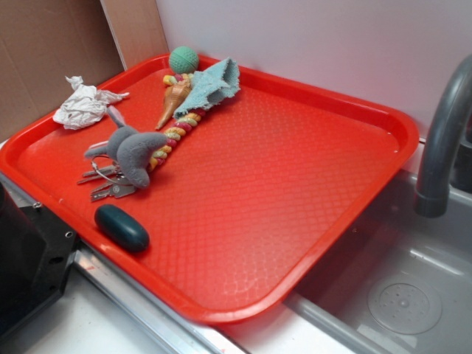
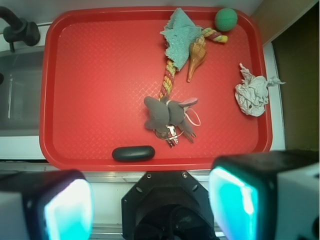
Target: Grab the white paper.
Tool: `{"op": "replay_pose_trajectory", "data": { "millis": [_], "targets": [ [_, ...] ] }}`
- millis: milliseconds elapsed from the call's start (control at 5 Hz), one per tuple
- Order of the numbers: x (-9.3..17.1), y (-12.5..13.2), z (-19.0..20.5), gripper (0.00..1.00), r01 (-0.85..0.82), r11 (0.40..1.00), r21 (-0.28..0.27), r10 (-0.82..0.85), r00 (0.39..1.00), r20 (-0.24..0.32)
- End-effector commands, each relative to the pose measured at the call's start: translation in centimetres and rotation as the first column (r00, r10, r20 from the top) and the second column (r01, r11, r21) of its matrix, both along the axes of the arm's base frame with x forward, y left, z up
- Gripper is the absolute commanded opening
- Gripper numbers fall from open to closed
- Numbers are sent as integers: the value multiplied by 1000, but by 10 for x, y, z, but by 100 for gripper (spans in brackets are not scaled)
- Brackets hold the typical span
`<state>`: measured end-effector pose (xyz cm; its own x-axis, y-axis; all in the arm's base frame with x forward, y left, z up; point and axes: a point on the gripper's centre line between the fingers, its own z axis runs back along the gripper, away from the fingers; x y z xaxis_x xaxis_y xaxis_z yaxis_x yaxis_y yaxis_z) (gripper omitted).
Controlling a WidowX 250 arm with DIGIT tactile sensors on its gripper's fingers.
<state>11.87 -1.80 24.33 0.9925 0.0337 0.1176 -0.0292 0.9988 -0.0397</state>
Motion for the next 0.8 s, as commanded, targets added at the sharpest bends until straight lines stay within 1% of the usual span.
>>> {"op": "replay_pose_trajectory", "data": {
  "millis": [0, 200, 400, 600],
  "targets": [
    [0, 0, 0, 100, 0, 1000, 0, 0, 1000, 0],
    [21, 47, -50, 100, -202, 976, 79, 207, 977, -56],
    [46, 100, -86, 100, -442, 890, 110, 445, 896, 1],
    [75, 133, -104, 100, -655, 756, 1, 650, 750, 120]
  ]
}}
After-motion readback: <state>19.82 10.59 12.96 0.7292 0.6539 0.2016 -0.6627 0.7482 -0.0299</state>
